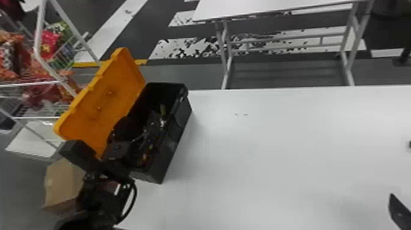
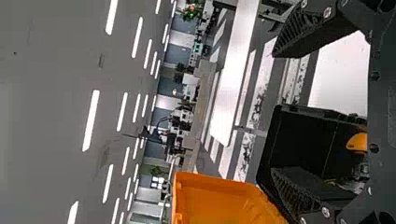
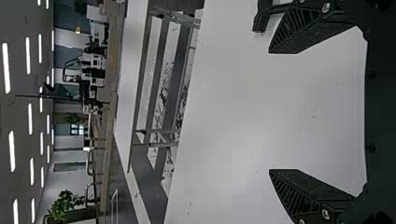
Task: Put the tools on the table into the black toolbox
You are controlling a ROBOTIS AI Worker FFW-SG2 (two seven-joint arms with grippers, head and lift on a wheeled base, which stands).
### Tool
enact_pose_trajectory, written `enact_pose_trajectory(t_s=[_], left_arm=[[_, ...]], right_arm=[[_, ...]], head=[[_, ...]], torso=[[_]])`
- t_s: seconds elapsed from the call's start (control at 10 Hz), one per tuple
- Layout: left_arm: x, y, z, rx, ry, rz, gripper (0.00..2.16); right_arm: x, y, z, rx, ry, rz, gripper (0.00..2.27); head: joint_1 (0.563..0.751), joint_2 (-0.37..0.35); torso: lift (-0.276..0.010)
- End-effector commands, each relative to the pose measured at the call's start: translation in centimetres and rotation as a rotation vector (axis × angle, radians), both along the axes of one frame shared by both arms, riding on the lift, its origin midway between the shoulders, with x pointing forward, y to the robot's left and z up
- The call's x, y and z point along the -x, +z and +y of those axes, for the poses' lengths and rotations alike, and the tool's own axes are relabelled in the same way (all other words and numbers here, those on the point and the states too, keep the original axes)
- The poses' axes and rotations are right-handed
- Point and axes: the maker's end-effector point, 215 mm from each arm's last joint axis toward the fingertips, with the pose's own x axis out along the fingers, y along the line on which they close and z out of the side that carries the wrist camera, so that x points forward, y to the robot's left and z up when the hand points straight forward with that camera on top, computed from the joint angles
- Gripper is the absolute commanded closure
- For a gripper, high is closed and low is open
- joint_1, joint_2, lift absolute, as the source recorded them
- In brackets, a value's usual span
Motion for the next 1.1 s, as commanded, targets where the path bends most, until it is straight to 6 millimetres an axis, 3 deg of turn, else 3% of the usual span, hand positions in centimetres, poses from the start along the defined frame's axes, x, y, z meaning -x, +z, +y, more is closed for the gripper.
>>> enact_pose_trajectory(t_s=[0.0,0.4,0.6,1.0], left_arm=[[0.7,-1.0,-2.4,-0.007,-0.021,0.006,0.03],[1.9,-3.7,-7.2,-0.044,-0.061,0.023,0.03],[2.1,-4.8,-9.8,-0.046,-0.089,0.017,0.03],[2.7,-4.7,-12.2,-0.054,-0.11,-0.046,0.03]], right_arm=[[-0.4,-0.5,-2.6,0.002,-0.055,0.047,0.11],[-1.9,-1.3,-6.3,-0.015,-0.145,0.129,0.11],[-2.2,-2.8,-7.7,-0.022,-0.215,0.202,0.12],[-3.2,-4.7,-9.6,-0.031,-0.303,0.302,0.12]], head=[[0.695,0.238],[0.695,0.09],[0.695,0.018],[0.695,-0.085]], torso=[[-0.075],[-0.075],[-0.075],[-0.075]])
